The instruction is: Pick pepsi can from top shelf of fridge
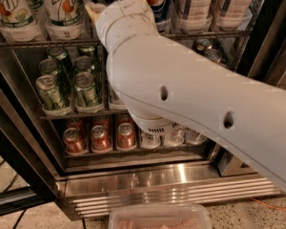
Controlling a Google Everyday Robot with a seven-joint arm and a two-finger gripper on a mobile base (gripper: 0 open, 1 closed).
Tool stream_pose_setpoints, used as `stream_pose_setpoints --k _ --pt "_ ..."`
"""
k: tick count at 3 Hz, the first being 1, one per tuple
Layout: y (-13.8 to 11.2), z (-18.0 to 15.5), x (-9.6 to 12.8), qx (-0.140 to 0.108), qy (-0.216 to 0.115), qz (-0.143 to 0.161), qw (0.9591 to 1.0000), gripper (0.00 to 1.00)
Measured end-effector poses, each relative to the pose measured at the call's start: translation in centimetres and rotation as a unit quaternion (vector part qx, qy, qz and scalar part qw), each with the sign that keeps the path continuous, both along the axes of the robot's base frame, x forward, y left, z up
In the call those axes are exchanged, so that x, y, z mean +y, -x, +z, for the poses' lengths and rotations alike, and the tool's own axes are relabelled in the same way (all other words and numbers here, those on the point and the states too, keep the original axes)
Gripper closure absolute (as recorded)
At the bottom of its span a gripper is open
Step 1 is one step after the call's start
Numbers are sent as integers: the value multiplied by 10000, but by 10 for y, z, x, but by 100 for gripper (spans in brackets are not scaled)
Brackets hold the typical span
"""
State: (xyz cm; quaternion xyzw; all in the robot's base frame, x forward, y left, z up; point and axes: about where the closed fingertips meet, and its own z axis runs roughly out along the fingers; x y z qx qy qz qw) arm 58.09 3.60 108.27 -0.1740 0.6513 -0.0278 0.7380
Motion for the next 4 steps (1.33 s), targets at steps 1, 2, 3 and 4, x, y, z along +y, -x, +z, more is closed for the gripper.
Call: stream_pose_setpoints --k 1,2,3,4 --pt "-7 3 -1 -41 20 -10 10000 37" --pt "-14 -1 1 24 53 7 10000 38" --pt "-19 -9 5 132 88 43 9999 38" --pt "-26 -12 6 181 113 30 9998 40"
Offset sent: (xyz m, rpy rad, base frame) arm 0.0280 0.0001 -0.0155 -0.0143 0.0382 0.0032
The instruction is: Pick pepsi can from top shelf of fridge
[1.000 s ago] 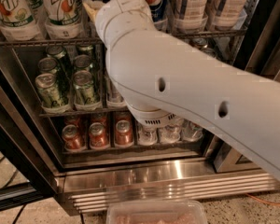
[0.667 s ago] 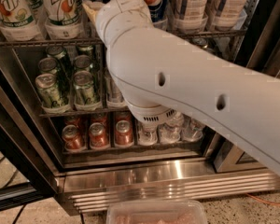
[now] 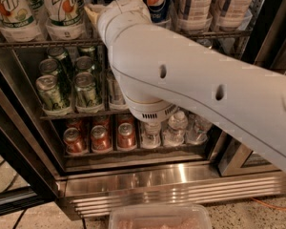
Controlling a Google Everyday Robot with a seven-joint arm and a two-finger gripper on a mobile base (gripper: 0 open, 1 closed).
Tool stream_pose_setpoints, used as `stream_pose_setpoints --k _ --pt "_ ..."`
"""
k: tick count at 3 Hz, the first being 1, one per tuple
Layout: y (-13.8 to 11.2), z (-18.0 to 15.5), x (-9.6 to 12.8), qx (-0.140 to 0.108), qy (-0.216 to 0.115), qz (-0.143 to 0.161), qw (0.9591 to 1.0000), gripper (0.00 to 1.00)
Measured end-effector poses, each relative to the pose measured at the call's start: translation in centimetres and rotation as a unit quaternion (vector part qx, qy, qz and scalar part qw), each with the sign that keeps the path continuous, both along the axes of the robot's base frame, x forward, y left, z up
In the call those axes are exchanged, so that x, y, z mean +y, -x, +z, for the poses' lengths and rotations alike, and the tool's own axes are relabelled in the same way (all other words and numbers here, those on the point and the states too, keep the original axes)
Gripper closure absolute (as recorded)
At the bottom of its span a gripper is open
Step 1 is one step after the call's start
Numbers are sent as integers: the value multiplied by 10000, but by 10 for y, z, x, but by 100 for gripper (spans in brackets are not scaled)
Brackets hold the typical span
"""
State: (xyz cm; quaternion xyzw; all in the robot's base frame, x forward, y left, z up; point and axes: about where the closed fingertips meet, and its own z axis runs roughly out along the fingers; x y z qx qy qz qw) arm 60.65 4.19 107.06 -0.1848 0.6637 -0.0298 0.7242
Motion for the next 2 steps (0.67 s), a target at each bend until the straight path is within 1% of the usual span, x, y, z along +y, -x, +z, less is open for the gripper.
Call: stream_pose_setpoints --k 1,2 --pt "-6 6 -4 -73 -22 -72 9999 40" --pt "-10 10 -7 -133 -76 -123 9998 53"
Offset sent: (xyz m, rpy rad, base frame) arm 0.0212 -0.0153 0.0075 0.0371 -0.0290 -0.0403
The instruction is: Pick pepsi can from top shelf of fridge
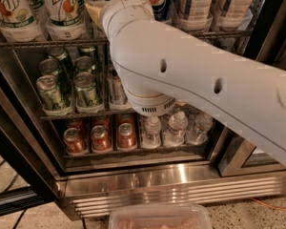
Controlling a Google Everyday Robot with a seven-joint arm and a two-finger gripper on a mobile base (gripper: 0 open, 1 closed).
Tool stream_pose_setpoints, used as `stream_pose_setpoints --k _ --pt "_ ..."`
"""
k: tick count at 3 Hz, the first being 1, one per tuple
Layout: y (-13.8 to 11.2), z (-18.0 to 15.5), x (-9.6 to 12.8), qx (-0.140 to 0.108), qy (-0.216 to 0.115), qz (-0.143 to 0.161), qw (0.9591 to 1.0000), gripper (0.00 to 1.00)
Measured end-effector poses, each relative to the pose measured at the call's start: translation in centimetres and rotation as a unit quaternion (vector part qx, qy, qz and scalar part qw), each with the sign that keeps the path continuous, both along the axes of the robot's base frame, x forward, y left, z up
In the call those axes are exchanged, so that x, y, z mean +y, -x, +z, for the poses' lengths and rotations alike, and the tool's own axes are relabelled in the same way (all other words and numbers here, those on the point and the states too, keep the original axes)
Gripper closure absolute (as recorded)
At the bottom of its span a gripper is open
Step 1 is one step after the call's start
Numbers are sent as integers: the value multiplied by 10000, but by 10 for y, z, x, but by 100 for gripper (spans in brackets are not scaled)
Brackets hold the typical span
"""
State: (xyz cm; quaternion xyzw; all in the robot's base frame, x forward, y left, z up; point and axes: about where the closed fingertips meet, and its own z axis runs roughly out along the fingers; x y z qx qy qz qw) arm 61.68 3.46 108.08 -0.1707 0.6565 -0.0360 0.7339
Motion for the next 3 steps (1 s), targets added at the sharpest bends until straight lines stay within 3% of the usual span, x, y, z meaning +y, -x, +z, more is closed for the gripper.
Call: stream_pose_setpoints --k 2,3 --pt "0 0 0 0 0 0 10000 100" --pt "0 0 0 -1 0 1 10000 100"
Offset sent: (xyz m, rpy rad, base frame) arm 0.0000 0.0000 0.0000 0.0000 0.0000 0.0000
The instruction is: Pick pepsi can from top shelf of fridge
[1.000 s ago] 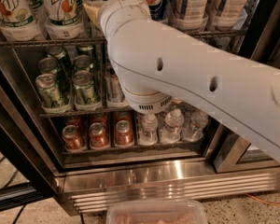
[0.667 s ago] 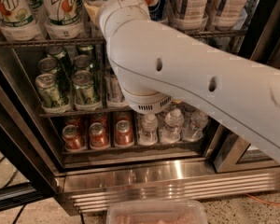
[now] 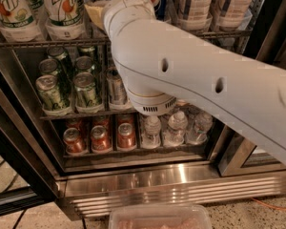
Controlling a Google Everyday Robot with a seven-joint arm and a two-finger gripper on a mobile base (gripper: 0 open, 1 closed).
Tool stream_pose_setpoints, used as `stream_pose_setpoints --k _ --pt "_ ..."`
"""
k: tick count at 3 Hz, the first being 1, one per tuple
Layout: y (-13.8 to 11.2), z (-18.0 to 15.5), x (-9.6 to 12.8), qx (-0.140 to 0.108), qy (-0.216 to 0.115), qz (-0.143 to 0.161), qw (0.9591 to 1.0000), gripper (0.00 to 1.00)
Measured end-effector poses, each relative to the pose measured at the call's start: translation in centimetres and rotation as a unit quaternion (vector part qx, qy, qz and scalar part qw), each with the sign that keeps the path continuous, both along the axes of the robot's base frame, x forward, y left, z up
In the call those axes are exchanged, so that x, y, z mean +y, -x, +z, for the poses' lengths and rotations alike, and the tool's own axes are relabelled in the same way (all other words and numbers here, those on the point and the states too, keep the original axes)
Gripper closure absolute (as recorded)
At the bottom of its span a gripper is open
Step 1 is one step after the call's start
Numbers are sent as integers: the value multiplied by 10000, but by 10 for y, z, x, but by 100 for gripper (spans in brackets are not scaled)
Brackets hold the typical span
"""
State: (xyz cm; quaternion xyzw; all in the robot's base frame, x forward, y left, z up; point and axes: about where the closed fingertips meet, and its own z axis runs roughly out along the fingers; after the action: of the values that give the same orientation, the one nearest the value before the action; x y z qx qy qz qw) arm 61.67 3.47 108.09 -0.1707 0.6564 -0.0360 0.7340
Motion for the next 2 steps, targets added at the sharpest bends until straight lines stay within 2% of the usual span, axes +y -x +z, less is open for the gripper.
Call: stream_pose_setpoints --k 1,2 --pt "5 4 4 -38 -27 91 9999 100" --pt "20 11 12 -95 -160 331 9993 100"
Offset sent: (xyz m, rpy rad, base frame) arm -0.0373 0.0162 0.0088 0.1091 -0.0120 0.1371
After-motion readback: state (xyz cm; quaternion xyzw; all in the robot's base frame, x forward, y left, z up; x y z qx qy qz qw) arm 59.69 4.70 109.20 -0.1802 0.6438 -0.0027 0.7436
